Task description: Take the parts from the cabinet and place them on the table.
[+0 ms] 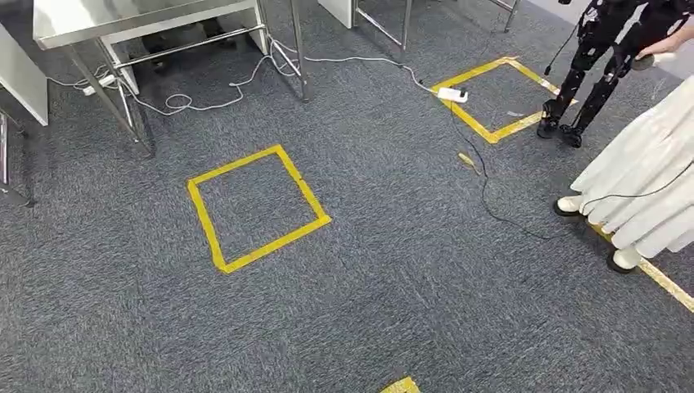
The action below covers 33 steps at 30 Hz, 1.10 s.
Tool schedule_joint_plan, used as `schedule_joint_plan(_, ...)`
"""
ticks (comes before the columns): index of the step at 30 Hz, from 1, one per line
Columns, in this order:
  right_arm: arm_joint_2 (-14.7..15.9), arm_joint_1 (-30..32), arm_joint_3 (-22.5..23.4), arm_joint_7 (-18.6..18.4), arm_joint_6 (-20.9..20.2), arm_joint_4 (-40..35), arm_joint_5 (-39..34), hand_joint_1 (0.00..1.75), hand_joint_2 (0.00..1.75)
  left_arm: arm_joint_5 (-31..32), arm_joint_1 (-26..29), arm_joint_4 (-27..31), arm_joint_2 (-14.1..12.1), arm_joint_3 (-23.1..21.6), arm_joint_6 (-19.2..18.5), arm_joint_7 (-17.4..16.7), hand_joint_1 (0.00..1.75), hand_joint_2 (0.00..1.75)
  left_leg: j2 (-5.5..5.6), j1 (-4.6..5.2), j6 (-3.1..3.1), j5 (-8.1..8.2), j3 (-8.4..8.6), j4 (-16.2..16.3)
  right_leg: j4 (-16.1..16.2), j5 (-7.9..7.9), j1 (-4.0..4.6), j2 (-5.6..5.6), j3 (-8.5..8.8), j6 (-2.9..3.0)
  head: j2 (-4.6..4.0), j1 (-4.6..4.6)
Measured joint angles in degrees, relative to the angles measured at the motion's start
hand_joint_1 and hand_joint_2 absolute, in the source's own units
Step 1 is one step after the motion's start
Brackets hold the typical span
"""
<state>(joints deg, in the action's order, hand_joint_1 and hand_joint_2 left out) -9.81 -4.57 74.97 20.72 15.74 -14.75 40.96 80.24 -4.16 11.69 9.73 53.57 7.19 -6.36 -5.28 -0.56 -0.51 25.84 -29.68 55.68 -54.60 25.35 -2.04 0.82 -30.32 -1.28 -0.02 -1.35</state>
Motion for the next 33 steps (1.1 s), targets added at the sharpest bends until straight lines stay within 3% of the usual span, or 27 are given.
schedule_joint_plan(1,-0.1,0.0,0.0,-0.1,0.0,0.0,0.0,0.0,0.0,0.0,0.0,0.0,-0.1,0.0,0.0,0.0,0.0,0.0,1.62,-0.33,0.41,1.22,-0.39,1.1,0.0,-0.09,-0.13,-0.47,-0.14,0.18,0.0,-0.07)
schedule_joint_plan(2,0.0,0.0,0.0,-0.1,0.1,0.0,0.0,0.0,0.0,0.0,0.0,0.0,0.0,0.0,0.2,0.0,0.0,0.0,3.48,-0.47,0.53,3.9,-1.66,4.4,0.0,-0.3,-0.11,-0.75,-0.24,0.79,0.0,-0.29)
schedule_joint_plan(3,-0.1,-0.1,0.0,-0.1,0.1,0.0,0.0,0.0,0.0,0.0,0.1,0.0,0.0,0.0,0.2,0.0,0.0,0.0,4.48,-0.55,0.69,6.71,-3.72,9.3,0.0,-0.37,0.01,-1.1,-0.41,0.97,0.0,-0.28)
schedule_joint_plan(5,-0.1,0.0,0.0,-0.1,0.1,0.0,0.0,0.0,0.0,0.0,0.2,0.0,0.0,0.0,0.1,0.3,0.0,0.0,4.97,-0.56,0.86,10.17,-7.59,17.8,0.0,-0.63,0.38,-2.08,-0.82,1.34,0.0,-0.33)
schedule_joint_plan(6,-0.1,0.0,0.0,-0.1,0.2,0.0,-0.1,0.0,0.0,0.2,0.2,0.0,0.0,0.0,0.1,0.4,0.0,0.0,4.98,-0.56,0.81,9.88,-8.0,18.7,-0.1,-0.64,0.46,-2.69,-0.91,1.33,0.0,-0.31)
schedule_joint_plan(7,-0.1,0.1,0.0,-0.1,0.2,0.0,-0.1,0.0,0.0,0.3,0.3,0.0,0.0,0.0,0.2,0.7,0.0,0.0,4.98,-0.56,0.58,8.13,-7.0,16.8,-0.2,-0.65,0.52,-3.28,-0.88,1.32,0.0,-0.33)
schedule_joint_plan(9,-0.2,0.1,0.0,-0.1,0.5,0.0,-0.3,0.0,0.0,0.4,0.3,0.0,0.0,0.0,0.3,1.2,0.0,0.0,5.86,-0.55,-0.18,2.55,-2.38,7.6,-0.2,-0.65,0.62,-4.57,-0.55,1.28,0.0,-0.35)
schedule_joint_plan(10,-0.3,0.0,0.0,-0.1,0.6,0.0,-0.3,0.0,0.0,0.5,0.3,0.0,-0.1,0.0,0.4,1.4,0.0,0.0,7.85,-0.52,-0.9,0.31,-0.21,2.7,-0.2,-0.67,0.67,-5.1,-0.4,1.24,0.0,-0.35)
schedule_joint_plan(11,-0.7,0.0,0.0,-0.1,0.7,0.1,-0.3,0.0,0.0,0.5,0.4,0.0,-0.3,0.0,0.4,1.4,0.0,0.0,9.95,-0.59,-1.3,1.13,0.27,2.2,-0.2,-0.87,0.78,-5.39,-0.74,0.87,0.0,-0.09)
schedule_joint_plan(14,-0.7,0.0,0.1,-0.1,1.0,0.0,-0.4,0.0,0.0,0.6,0.3,0.0,-0.3,0.0,0.5,1.6,0.0,0.0,8.12,0.07,-1.57,0.97,0.12,1.8,-0.2,-1.34,0.5,-6.72,-1.5,0.14,0.0,-0.55)
schedule_joint_plan(15,-0.9,0.1,0.1,-0.1,1.0,0.1,-0.4,0.0,0.0,0.6,0.2,0.0,-0.3,0.0,0.5,1.7,0.0,0.0,7.43,0.12,-1.73,0.88,0.41,0.7,-0.1,-1.58,0.78,-6.99,-1.77,-0.26,0.0,-0.61)
schedule_joint_plan(16,-0.8,0.2,0.2,-0.1,1.2,0.1,-0.4,0.0,0.0,0.7,0.1,0.0,-0.1,0.0,0.5,1.7,0.0,0.0,6.38,-0.55,-1.69,0.12,0.78,-0.7,-1.2,-0.99,1.05,-5.23,-2.54,-0.23,0.0,-0.44)
schedule_joint_plan(17,-0.7,0.0,0.2,-0.1,1.3,0.0,-0.4,0.0,0.0,0.8,0.1,0.0,0.0,0.0,0.5,1.7,0.0,0.0,6.24,-0.42,-2.12,-0.04,0.79,-1.2,-3.4,0.47,1.39,-3.31,-3.93,0.12,0.0,-0.2)
schedule_joint_plan(18,-0.8,-0.2,0.3,-0.1,1.4,0.0,-0.5,0.0,0.0,0.8,0.1,0.0,-0.1,0.0,0.5,1.7,0.0,0.0,5.54,-0.34,-2.48,-0.21,0.61,-1.2,-7.6,2.45,1.19,-2.38,-5.96,0.57,0.0,0.0)
schedule_joint_plan(20,-0.8,-0.3,0.3,-0.1,1.6,0.1,-0.5,0.0,0.0,1.0,0.3,0.0,-0.1,0.0,0.4,1.7,0.0,0.0,4.1,-0.03,-2.48,-0.26,0.2,-1.1,-16.8,5.84,0.92,-1.71,-10.41,0.76,0.0,0.02)
schedule_joint_plan(21,-0.8,-0.2,0.4,-0.1,1.6,0.1,-0.5,0.0,0.0,1.0,0.3,0.0,-0.1,0.0,0.3,1.7,0.0,0.0,3.49,0.0,-2.42,-0.32,0.16,-1.1,-18.9,6.15,0.84,-1.57,-11.17,0.33,0.0,0.24)
schedule_joint_plan(23,-0.7,-0.1,0.5,-0.2,1.7,0.1,-0.5,0.0,0.0,1.0,0.2,0.0,-0.1,0.0,0.3,1.6,0.0,0.0,2.39,0.0,-2.36,-0.28,0.33,-1.0,-14.6,4.05,0.65,-1.24,-8.3,-0.82,0.0,0.24)
schedule_joint_plan(24,-0.7,0.0,0.5,-0.2,1.8,0.0,-0.5,0.0,0.0,1.0,0.1,0.0,0.0,0.0,0.3,1.6,0.0,0.0,1.84,-0.02,-2.2,-0.19,0.49,-1.0,-8.4,1.82,0.47,-0.49,-4.86,-1.53,0.0,0.26)
schedule_joint_plan(25,-0.6,-0.1,0.6,-0.3,1.8,0.0,-0.6,0.0,0.0,1.1,0.1,0.0,0.0,0.0,0.3,1.6,0.0,0.0,1.41,-0.02,-1.91,-0.02,0.56,-0.8,-3.1,0.25,0.31,1.12,-1.95,-1.89,0.0,0.28)
schedule_joint_plan(26,-0.7,-0.3,0.6,-0.3,1.8,0.1,-0.7,0.0,0.0,1.1,0.1,0.0,0.0,0.0,0.3,1.6,0.0,0.0,0.96,0.57,-1.35,0.36,0.29,-0.3,-0.1,0.39,0.49,3.07,-0.55,-1.57,0.0,0.33)
schedule_joint_plan(27,-0.7,-0.4,0.7,-0.3,1.8,0.1,-0.8,0.0,0.0,1.2,0.1,0.0,-0.1,0.0,0.3,1.6,0.0,0.0,0.54,0.53,-0.99,0.52,0.13,0.0,-0.3,0.03,0.93,1.92,-0.54,-0.95,0.0,0.11)
schedule_joint_plan(30,-0.7,0.0,0.9,-0.3,2.0,0.1,-1.0,0.0,0.0,1.3,0.0,0.0,-0.1,0.0,0.3,1.6,0.0,0.0,-0.5,0.2,-0.31,0.48,0.39,0.1,-0.3,-0.13,0.88,0.54,-0.86,-0.14,0.0,0.0)
schedule_joint_plan(31,-0.8,0.0,0.9,-0.3,2.0,0.1,-1.0,0.0,0.0,1.4,0.0,0.0,-0.1,0.0,0.4,1.6,0.0,0.0,0.95,-0.29,0.29,1.28,0.15,0.7,-0.2,-0.31,0.14,0.0,-0.68,0.3,0.0,-0.06)
schedule_joint_plan(32,-0.9,0.0,0.9,-0.3,2.0,0.1,-1.0,0.0,0.0,1.4,0.0,0.0,-0.2,0.0,0.4,1.6,0.0,0.0,3.05,-0.4,0.42,2.92,-0.52,2.5,-0.2,-0.43,0.21,-0.4,-0.74,0.75,0.0,-0.24)
schedule_joint_plan(33,-0.9,-0.1,1.0,-0.3,2.1,0.1,-1.0,0.0,0.0,1.4,0.1,0.0,-0.2,0.0,0.4,1.6,0.0,0.0,4.37,-0.47,0.51,5.55,-2.13,6.4,-0.2,-0.51,0.31,-0.72,-0.84,1.14,0.0,-0.26)
